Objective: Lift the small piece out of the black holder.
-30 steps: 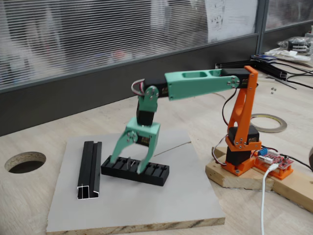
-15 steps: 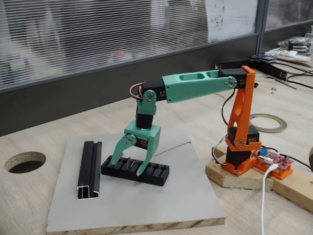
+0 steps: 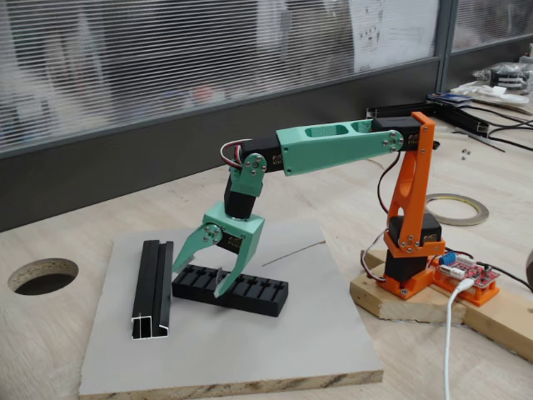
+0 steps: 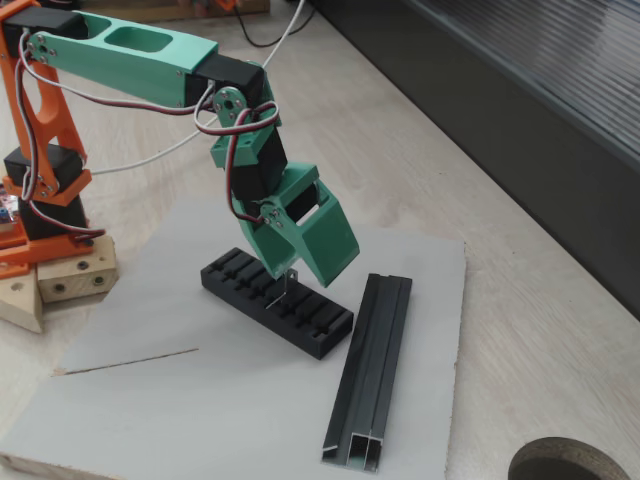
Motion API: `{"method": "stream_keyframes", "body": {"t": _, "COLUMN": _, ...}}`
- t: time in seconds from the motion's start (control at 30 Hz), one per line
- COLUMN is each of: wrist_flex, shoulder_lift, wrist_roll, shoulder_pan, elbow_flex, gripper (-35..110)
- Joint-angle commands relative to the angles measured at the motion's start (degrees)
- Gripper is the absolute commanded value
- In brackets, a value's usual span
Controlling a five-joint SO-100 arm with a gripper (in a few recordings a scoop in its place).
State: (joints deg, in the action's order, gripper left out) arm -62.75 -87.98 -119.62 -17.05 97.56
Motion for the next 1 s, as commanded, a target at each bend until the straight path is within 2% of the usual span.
{"method": "stream_keyframes", "body": {"t": 0.0, "wrist_flex": 0.62, "shoulder_lift": -0.53, "wrist_roll": -1.05, "shoulder_pan": -0.53, "elbow_flex": -0.09, "gripper": 54}}
{"method": "stream_keyframes", "body": {"t": 0.73, "wrist_flex": 0.62, "shoulder_lift": 4.57, "wrist_roll": -0.88, "shoulder_pan": -0.53, "elbow_flex": -0.88, "gripper": 54}}
{"method": "stream_keyframes", "body": {"t": 0.97, "wrist_flex": 0.53, "shoulder_lift": 3.69, "wrist_roll": 4.04, "shoulder_pan": -0.44, "elbow_flex": -0.88, "gripper": 54}}
